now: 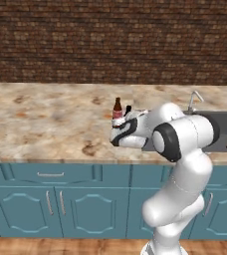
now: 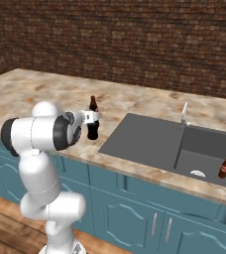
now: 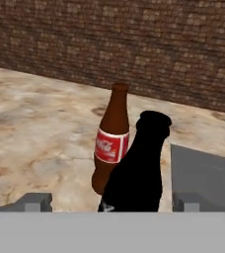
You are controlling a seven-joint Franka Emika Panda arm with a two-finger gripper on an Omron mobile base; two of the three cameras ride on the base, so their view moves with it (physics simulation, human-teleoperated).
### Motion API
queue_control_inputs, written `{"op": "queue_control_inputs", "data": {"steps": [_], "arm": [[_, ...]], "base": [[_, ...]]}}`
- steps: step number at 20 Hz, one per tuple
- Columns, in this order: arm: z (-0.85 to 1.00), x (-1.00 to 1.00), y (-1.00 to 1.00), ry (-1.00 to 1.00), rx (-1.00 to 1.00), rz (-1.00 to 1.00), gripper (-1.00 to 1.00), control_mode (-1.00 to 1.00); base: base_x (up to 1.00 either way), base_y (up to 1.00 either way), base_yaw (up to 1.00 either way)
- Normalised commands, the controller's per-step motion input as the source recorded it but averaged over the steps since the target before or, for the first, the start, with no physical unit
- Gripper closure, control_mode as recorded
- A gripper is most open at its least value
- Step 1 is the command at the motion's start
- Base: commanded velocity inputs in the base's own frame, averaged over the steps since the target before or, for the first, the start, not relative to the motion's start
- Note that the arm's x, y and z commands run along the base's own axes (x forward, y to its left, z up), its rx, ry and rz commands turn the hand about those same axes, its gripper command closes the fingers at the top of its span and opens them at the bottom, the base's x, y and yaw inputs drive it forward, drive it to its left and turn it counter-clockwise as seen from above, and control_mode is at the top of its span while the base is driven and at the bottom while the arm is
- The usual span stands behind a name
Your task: Place the large bottle from the dining counter next to the other large bottle outside the sink, and place the small bottle from the dining counter next to the other small bottle inside the sink.
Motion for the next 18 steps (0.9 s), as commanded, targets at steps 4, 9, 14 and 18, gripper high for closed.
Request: {"op": "queue_control_inputs", "data": {"steps": [4,9,14,18], "arm": [[0.29,-0.66,-0.13,-0.23,0.00,0.00,-1.00,-1.00],[0.95,-0.08,0.00,-0.09,0.16,0.00,-1.00,-1.00],[1.00,0.15,0.01,0.05,0.24,-0.04,-1.00,-1.00],[0.98,0.13,0.01,0.26,0.14,-0.01,-1.00,-1.00]], "base": [[0.00,0.00,0.00],[0.00,0.00,0.00],[0.00,0.00,0.00],[0.00,0.00,0.00]]}}
